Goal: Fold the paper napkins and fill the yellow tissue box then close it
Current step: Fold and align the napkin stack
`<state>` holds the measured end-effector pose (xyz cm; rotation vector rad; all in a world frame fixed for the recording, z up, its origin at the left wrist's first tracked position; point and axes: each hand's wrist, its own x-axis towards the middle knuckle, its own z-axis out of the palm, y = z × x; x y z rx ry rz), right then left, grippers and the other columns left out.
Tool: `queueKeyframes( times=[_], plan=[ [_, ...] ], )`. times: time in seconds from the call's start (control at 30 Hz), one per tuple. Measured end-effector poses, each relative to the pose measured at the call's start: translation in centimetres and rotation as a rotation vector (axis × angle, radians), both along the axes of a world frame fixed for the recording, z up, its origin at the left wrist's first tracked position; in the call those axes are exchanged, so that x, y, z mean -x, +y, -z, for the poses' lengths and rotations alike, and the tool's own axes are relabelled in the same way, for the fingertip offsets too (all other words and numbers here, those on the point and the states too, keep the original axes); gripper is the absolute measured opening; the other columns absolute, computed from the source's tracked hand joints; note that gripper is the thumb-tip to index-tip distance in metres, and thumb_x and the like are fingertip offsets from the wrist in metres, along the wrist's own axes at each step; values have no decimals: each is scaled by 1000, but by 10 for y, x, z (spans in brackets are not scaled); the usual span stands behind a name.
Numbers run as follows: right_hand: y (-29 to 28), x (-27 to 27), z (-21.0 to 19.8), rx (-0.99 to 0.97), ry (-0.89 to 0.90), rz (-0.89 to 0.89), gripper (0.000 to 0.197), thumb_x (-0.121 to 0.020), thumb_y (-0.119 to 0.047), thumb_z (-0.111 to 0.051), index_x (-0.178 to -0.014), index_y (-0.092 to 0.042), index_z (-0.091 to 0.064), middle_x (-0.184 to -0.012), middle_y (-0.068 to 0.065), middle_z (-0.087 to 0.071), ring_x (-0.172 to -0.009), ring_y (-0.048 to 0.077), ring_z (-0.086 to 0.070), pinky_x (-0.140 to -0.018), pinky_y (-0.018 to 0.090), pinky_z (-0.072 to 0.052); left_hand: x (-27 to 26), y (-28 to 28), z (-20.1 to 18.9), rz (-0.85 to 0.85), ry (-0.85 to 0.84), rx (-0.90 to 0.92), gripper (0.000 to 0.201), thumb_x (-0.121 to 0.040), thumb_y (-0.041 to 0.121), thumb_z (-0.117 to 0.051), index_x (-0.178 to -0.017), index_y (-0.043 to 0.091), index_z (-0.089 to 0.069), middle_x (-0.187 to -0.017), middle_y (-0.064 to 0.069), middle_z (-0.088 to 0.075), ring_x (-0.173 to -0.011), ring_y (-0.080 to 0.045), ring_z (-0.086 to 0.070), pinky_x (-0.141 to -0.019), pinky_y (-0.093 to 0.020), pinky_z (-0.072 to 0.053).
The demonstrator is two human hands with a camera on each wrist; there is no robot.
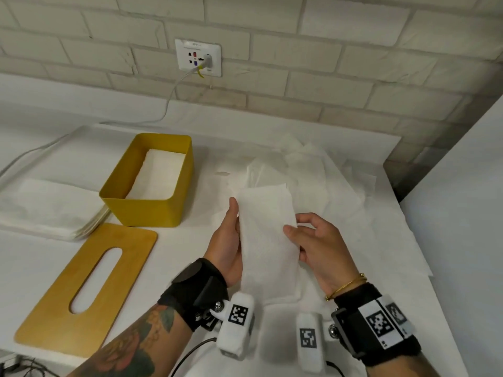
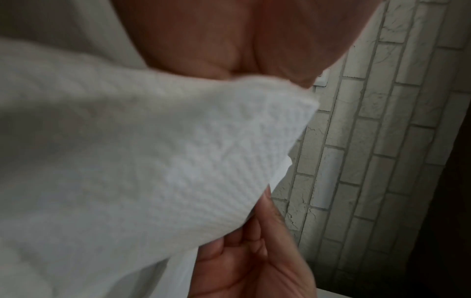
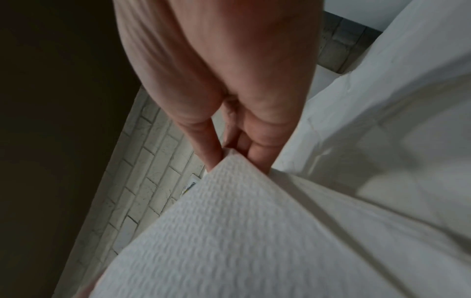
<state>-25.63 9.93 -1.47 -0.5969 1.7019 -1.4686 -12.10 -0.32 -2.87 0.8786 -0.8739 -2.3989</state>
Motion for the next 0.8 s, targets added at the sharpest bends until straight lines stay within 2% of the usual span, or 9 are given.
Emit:
queueKeyframes(
  times=[0.07,0.13,0.3,0.43,0.57,0.63,0.7,0.77,0.8],
  plan=[
    [-1,0,2,-14,32,3,16,-94,-10,-69,-109,-10,-66,-95,7,-79,-95,27,-74,-90,48,-58,0,0,0,14,8,18,74,-99,68,-29,-138,12,-58,-131,-18,-67,-122,-35,-64,-105,-51,-47],
    [-2,0,4,-30,49,10,15,-93,-13,-70,-108,-13,-67,-95,6,-79,-96,26,-74,-95,52,-56,-1,0,-1,15,-1,55,65,-101,61,-35,-135,11,-60,-128,-18,-69,-118,-34,-67,-101,-49,-51],
    [-4,-1,7,-38,48,6,23,-89,-16,-76,-109,-15,-66,-97,4,-79,-96,23,-75,-95,53,-57,0,-1,1,48,-45,99,49,-106,41,-43,-136,4,-58,-127,-20,-68,-120,-36,-66,-110,-54,-44],
    [3,-3,11,-83,42,-54,45,-76,-15,-87,-114,-16,-61,-97,2,-79,-92,20,-76,-87,44,-60,1,-5,-4,30,-45,162,44,-107,38,-42,-133,7,-59,-123,-17,-71,-115,-33,-69,-102,-51,-51],
    [21,-2,20,-194,73,-160,41,-76,-4,-85,-108,-10,-60,-74,1,-73,-71,18,-71,-65,32,-58,-1,-13,-11,-23,-56,230,41,-106,37,-45,-131,7,-61,-118,-12,-74,-110,-27,-71,-97,-44,-54],
    [33,2,23,-262,104,-220,39,-77,0,-84,-106,-6,-59,-70,8,-71,-66,21,-69,-65,35,-60,-3,-16,-16,-49,-54,251,39,-105,34,-47,-128,7,-62,-115,-11,-75,-107,-25,-72,-93,-39,-55],
    [41,9,18,-335,165,-304,42,-76,-6,-86,-108,-9,-60,-77,12,-74,-66,21,-69,-68,36,-59,-5,-17,-19,-53,-39,258,37,-105,33,-48,-127,8,-63,-116,-11,-75,-107,-24,-72,-92,-37,-56],
    [44,19,7,-340,222,-331,55,-69,-23,-93,-113,-20,-61,-89,5,-77,-75,15,-71,-72,31,-58,-5,-16,-22,-49,-32,261,37,-105,33,-48,-129,8,-62,-118,-11,-74,-109,-25,-71,-94,-38,-56],
    [43,23,-1,-293,235,-306,62,-63,-35,-93,-116,-26,-61,-96,0,-77,-84,11,-72,-77,29,-56,-5,-14,-23,-43,-30,266,38,-105,33,-48,-130,7,-62,-119,-12,-74,-111,-26,-71,-96,-40,-55]
  ],
)
